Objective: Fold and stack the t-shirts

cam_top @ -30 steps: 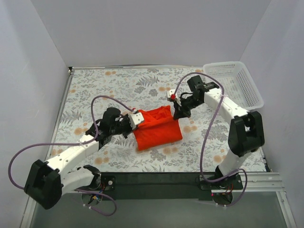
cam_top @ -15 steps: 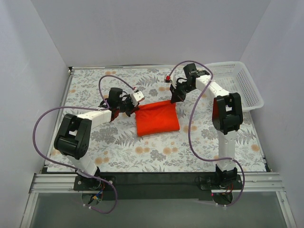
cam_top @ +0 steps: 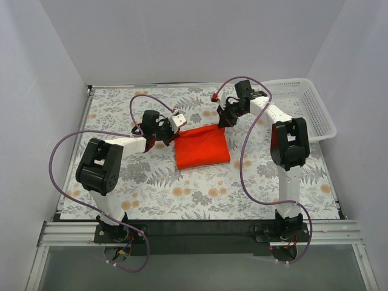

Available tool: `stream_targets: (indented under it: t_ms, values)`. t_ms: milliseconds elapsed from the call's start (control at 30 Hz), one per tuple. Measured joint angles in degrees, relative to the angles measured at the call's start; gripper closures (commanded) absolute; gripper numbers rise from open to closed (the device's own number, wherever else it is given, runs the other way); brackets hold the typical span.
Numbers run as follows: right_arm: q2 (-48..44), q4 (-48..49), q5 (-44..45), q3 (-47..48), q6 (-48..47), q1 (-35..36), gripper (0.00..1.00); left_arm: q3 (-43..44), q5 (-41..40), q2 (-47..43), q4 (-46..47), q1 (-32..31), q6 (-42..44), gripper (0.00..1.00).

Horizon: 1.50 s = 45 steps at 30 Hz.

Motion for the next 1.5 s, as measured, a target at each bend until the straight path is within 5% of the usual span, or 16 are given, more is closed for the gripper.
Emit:
stream_targets:
  t_ms: [667,700,767,800,867,933,1000,1167,1367,1500]
  values:
    - [-0.7,8.0,2.3,-5.0,5.8,-0.8,0.99,1.3,-2.8,4.3,9.9,0.0,-3.0,1.00]
    - [-0.7,8.5,2.6,-5.0,6.3,-0.8,0.89,1.4,-3.1,4.7,9.9,0.0,-3.0,1.00]
    - [-0.7,9.9,3.4,-5.1,8.2,-0.7,0.69,1.6,-3.9,5.3,9.9,0.0,-3.3,0.87]
    - [-0.7,11.1,4.5,-5.2,9.7,-0.7,0.66,1.9,-4.4,5.4,9.9,0.0,-3.5,0.66]
    - [-0.8,13.7,6.6,-5.7,11.8,-0.8,0.62,2.9,-6.2,5.4,9.6,0.0,-4.9,0.47]
    - [-2.0,17.4,10.6,-8.2,15.3,-0.8,0.55,4.8,-8.7,5.4,9.4,0.0,-7.2,0.19]
    - [-3.6,20.1,14.5,-10.8,17.9,-0.9,0.55,6.6,-12.1,4.7,9.5,0.0,-10.6,0.13]
    - [-9.5,23.9,15.6,-15.7,21.4,-1.3,0.59,7.3,-18.0,-2.9,7.3,0.0,-18.4,0.19]
    - [-13.7,19.7,-9.0,-16.9,13.9,-1.7,0.77,7.2,-10.7,-14.7,1.2,0.0,-32.7,0.25]
    - [-9.6,12.0,-20.1,-15.0,9.6,1.5,0.82,5.5,-4.0,-14.5,1.3,0.0,-43.4,0.30]
